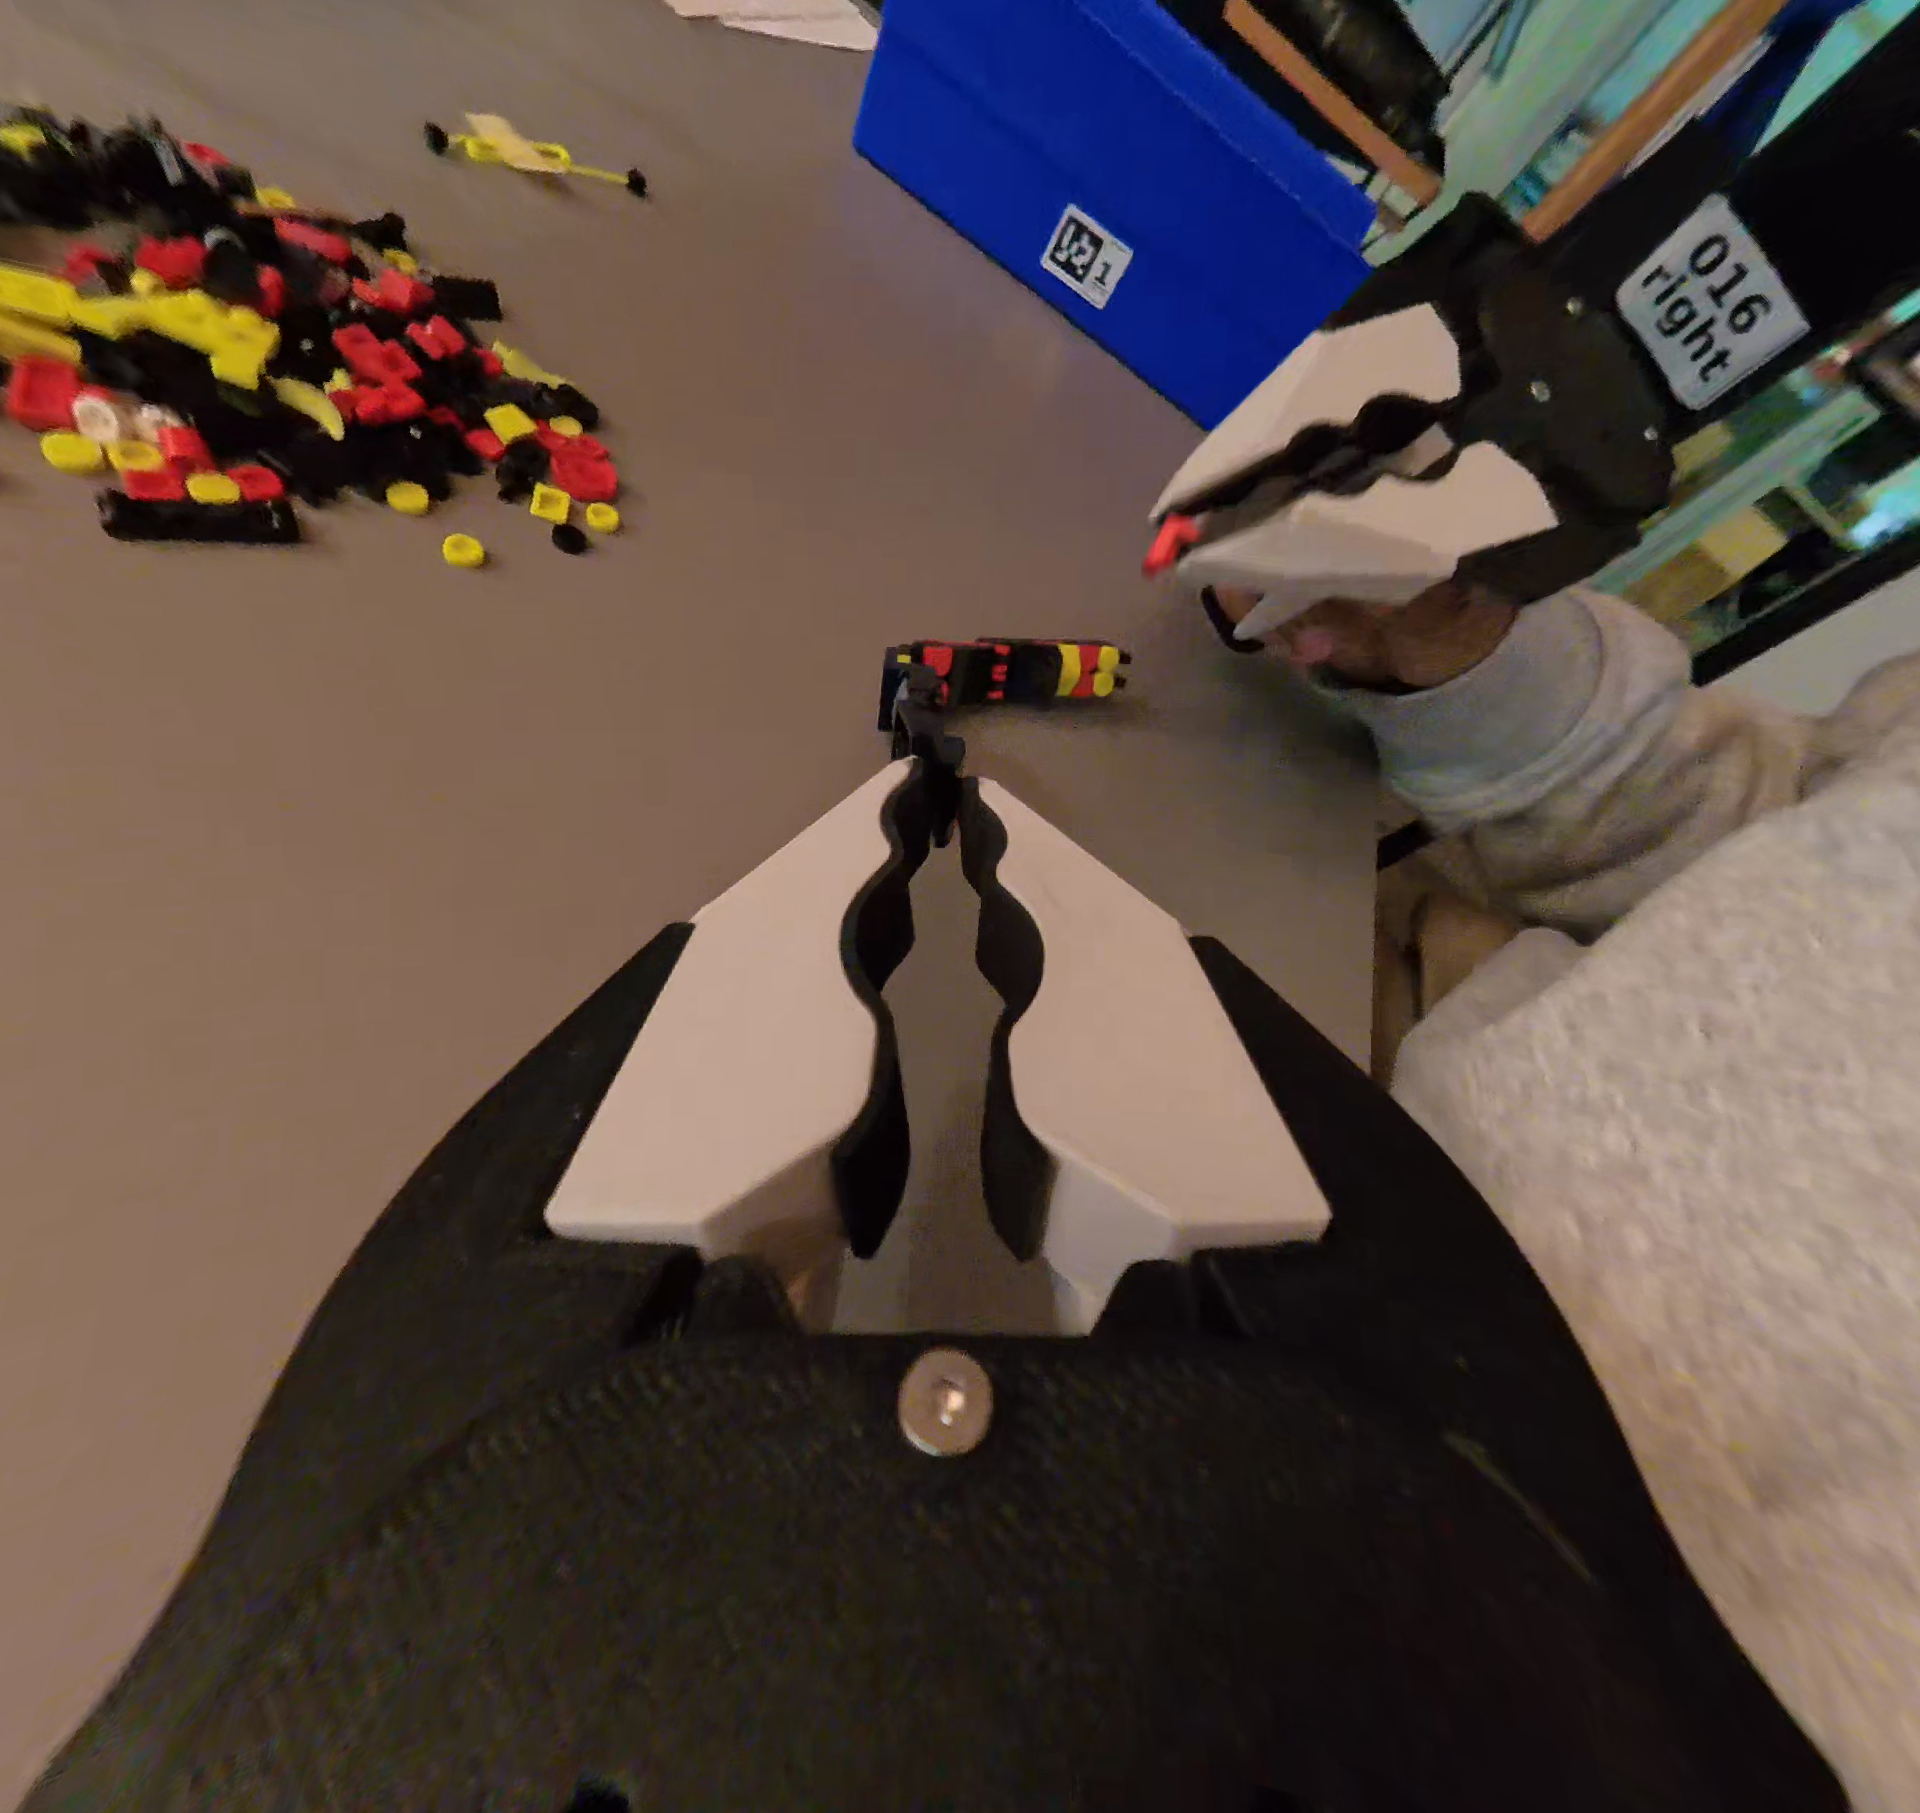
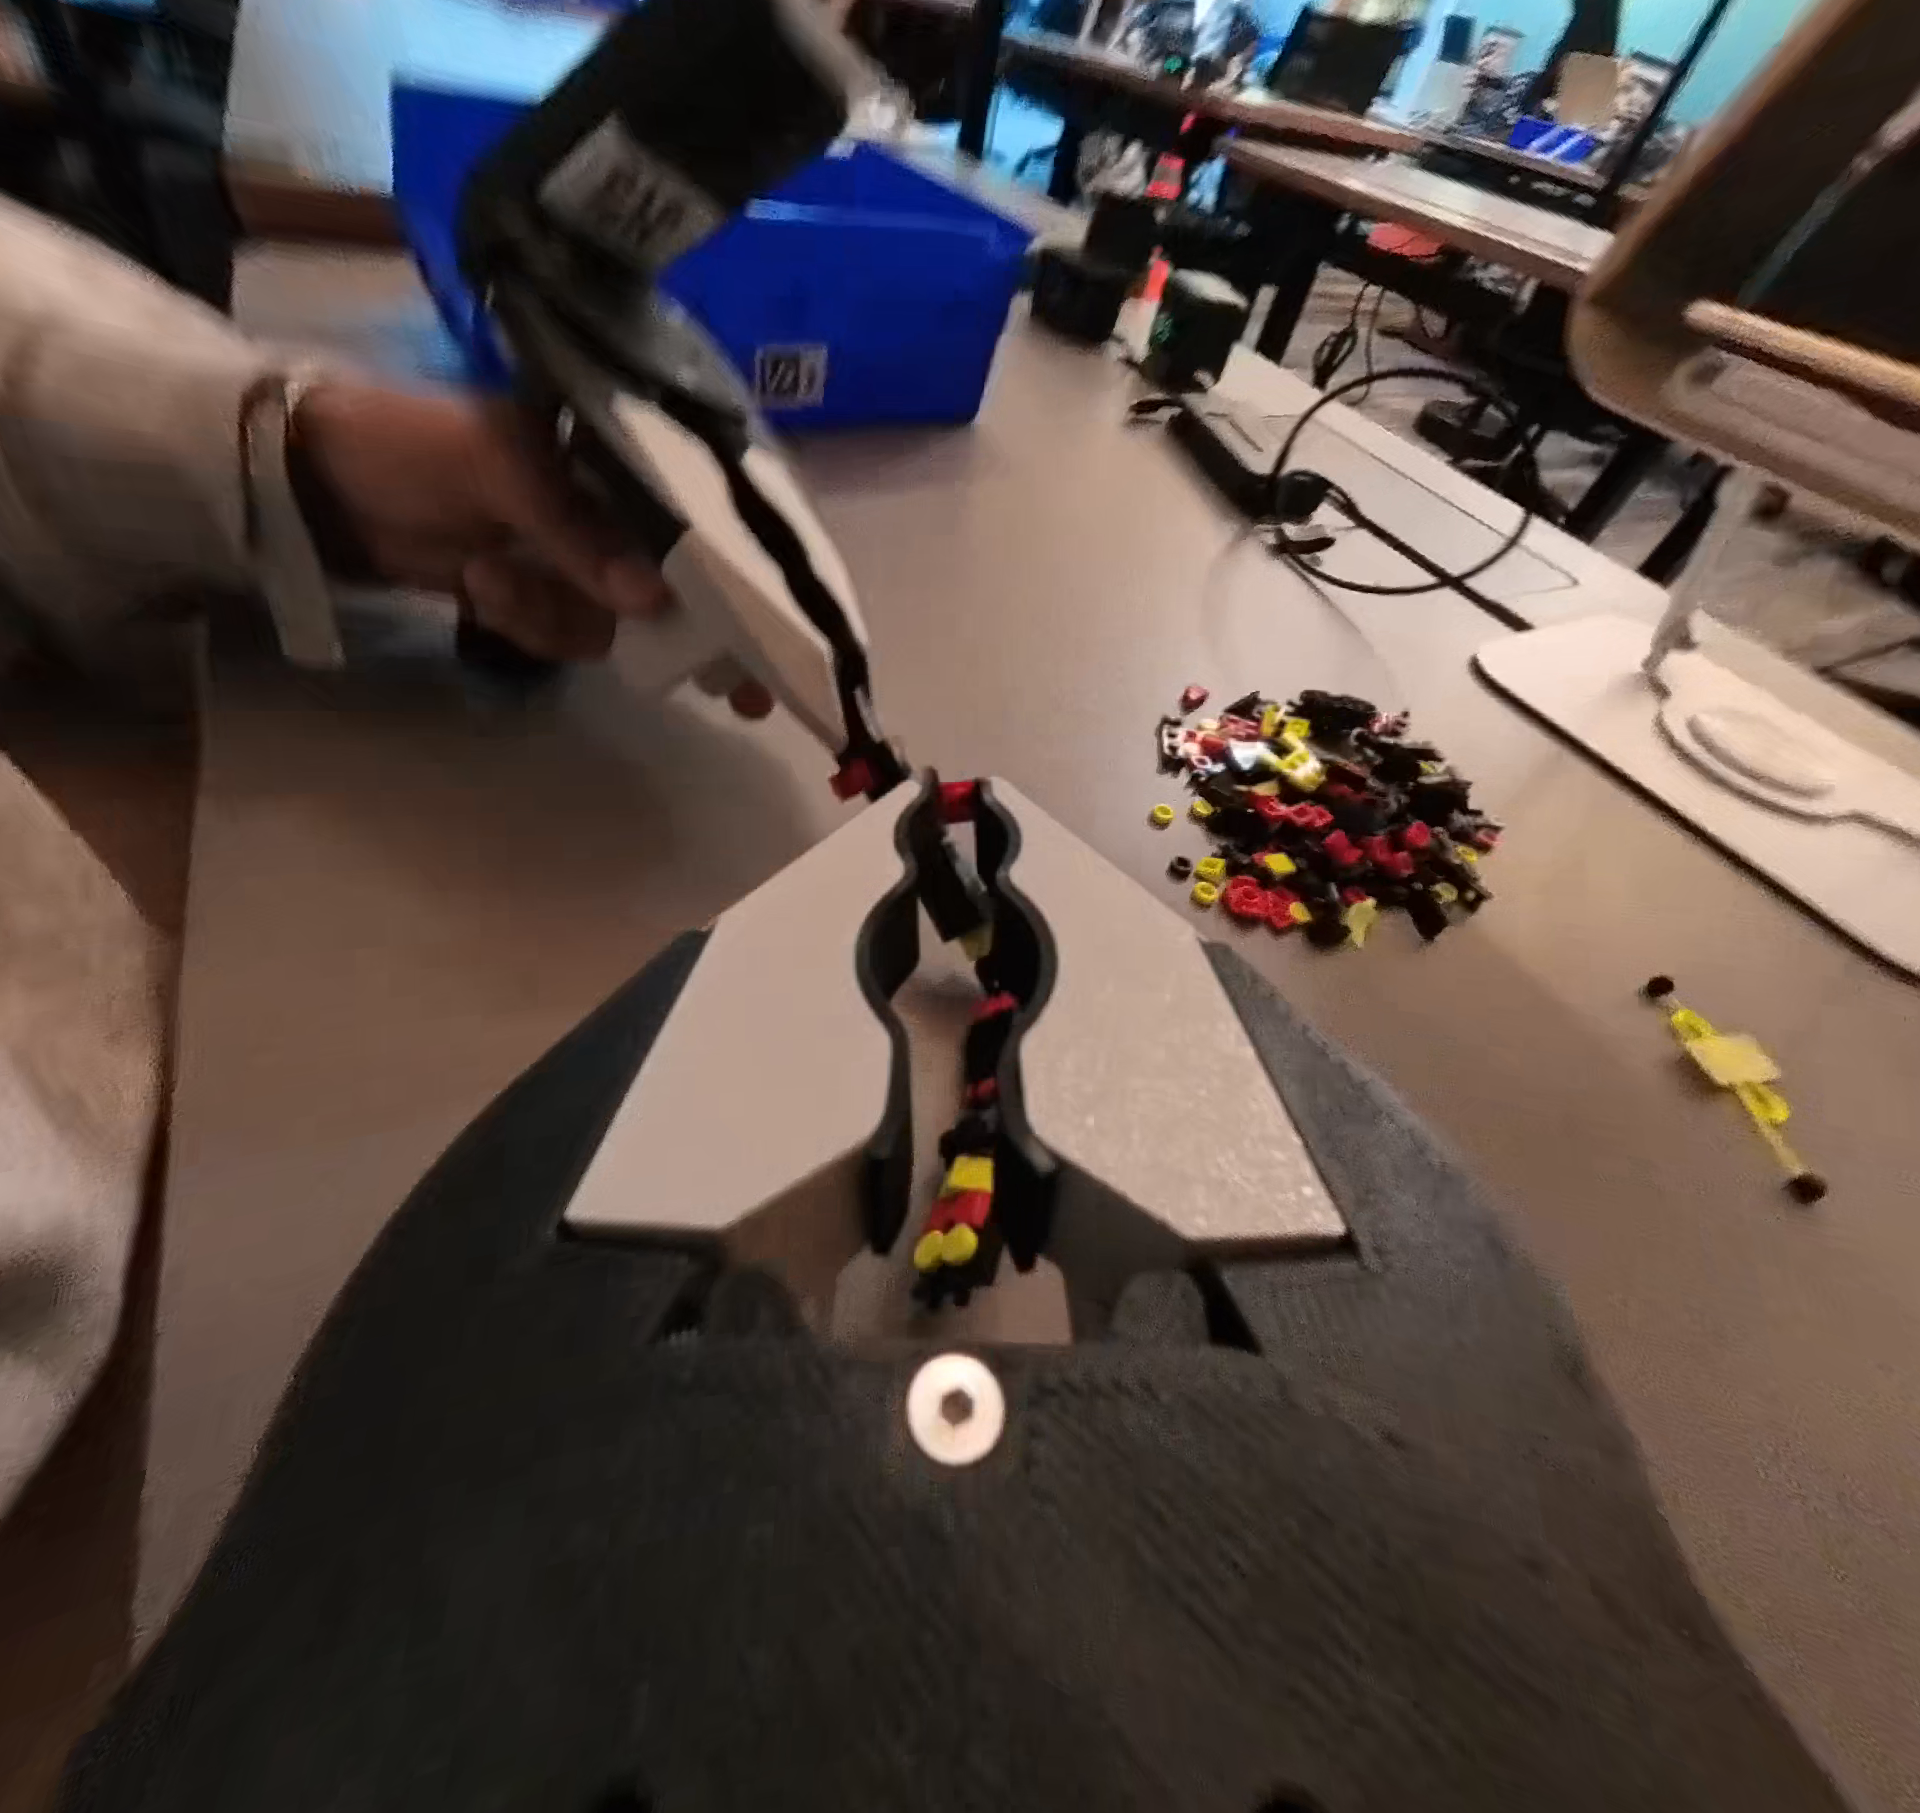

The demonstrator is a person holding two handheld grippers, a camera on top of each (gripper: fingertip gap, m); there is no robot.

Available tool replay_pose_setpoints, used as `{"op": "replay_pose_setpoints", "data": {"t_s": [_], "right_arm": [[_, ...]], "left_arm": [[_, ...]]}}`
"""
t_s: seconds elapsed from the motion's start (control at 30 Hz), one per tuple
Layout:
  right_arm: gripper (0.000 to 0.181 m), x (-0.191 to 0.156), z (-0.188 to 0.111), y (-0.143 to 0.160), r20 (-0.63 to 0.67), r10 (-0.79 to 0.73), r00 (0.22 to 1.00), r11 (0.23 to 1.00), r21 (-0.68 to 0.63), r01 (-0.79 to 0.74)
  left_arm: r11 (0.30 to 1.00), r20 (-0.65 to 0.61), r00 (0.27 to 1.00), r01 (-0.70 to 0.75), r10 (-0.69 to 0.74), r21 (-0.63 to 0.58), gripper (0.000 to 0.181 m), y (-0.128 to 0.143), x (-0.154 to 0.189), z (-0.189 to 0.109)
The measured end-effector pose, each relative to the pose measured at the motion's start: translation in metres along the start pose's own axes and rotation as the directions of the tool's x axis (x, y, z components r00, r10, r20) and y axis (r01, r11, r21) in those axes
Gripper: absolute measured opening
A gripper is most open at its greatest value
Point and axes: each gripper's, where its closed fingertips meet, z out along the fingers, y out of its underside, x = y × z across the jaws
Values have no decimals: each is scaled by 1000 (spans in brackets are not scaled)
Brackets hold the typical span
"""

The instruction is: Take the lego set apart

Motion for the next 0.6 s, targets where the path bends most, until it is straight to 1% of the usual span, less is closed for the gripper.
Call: {"op": "replay_pose_setpoints", "data": {"t_s": [0.03,0.1,0.2,0.4,0.43,0.5,0.6], "right_arm": [[4,6,-2,-3,-4,72,997,997,32,-72],[4,15,-5,-6,26,223,975,971,88,-224],[4,20,-11,-15,132,405,905,890,170,-423],[4,32,-17,-19,232,554,800,770,224,-598],[4,36,-15,-16,225,581,782,754,214,-621],[4,50,-8,-2,157,627,763,742,177,-646],[5,66,12,22,55,658,751,750,41,-660]], "left_arm": [[1000,2,1000,22,-22,8,3,0,-4,-1],[999,12,999,44,-44,23,3,-1,-10,-5],[996,15,997,77,-77,41,3,-2,-17,-9],[993,-9,994,113,-113,39,3,-1,-18,-7],[992,-11,993,121,-121,39,3,0,-19,-7],[989,-20,990,142,-142,41,3,0,-20,-7],[984,-35,984,174,-173,47,3,-2,-22,-7]]}}
